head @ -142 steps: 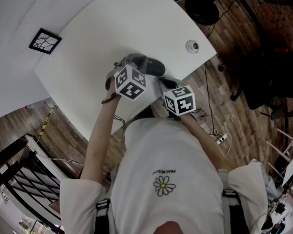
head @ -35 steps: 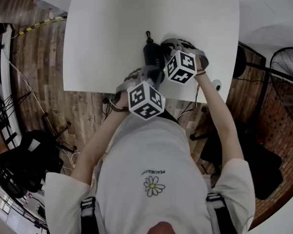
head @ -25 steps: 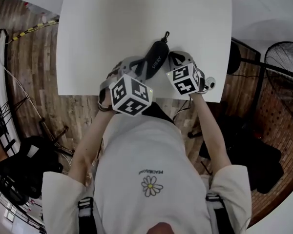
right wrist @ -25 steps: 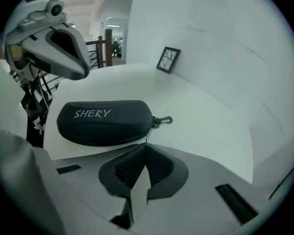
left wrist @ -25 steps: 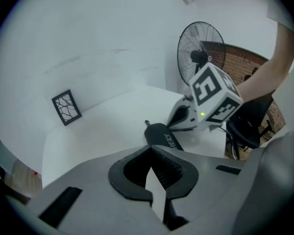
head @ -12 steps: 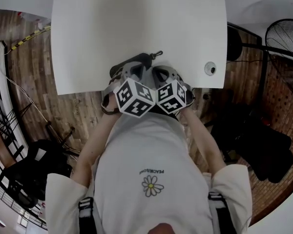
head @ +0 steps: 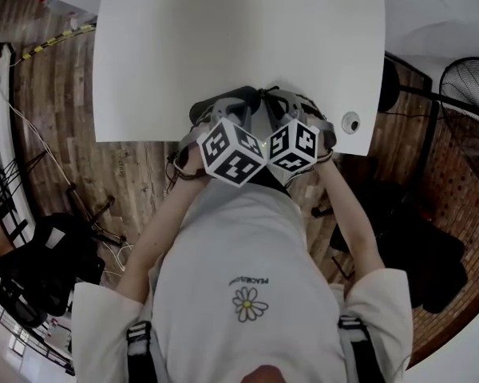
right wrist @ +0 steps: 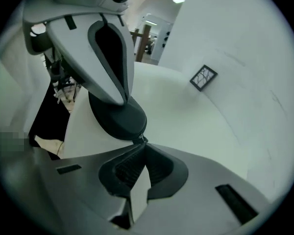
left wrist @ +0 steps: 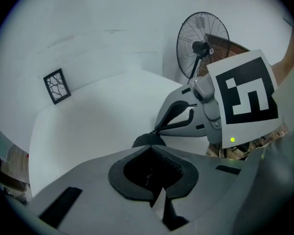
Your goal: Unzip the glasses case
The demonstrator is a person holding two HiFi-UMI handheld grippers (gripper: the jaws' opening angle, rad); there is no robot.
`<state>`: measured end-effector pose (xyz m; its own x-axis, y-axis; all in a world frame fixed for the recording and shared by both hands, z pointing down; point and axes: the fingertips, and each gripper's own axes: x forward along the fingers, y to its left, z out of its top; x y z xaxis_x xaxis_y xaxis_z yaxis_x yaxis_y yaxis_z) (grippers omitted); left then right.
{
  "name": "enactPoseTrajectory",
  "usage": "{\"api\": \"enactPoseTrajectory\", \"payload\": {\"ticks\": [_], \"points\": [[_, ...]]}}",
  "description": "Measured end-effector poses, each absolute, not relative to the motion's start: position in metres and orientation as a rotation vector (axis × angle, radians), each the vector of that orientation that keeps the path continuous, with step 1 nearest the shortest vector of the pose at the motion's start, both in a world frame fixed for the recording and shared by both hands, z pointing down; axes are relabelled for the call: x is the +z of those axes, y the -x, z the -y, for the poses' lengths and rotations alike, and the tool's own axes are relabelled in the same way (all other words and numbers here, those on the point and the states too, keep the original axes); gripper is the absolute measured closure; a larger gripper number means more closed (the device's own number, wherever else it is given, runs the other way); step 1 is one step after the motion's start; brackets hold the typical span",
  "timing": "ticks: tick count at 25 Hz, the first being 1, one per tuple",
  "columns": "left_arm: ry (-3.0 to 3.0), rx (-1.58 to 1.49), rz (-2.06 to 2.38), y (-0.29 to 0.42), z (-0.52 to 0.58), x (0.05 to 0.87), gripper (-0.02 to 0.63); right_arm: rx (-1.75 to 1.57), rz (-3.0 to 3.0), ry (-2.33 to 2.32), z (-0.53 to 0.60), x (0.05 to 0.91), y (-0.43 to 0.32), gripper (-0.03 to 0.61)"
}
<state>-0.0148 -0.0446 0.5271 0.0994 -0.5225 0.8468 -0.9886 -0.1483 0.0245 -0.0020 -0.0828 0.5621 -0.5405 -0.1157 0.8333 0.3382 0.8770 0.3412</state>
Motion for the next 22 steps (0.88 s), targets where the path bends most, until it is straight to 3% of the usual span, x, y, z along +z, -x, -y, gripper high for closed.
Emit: {"api": "enactPoseTrajectory", "payload": {"ticks": [13, 22], "points": [[-1.774, 0.886, 1.474, 0.014, 0.048, 0.53, 0.603, -1.045, 1.81, 0.813, 0.077, 0.567, 0.047, 0.572], [-1.762, 0.837, 1.65, 0.068, 0.047, 0.501, 0.601, -0.762, 1.982, 0.261, 0.135, 0.566, 0.07, 0.572]]}}
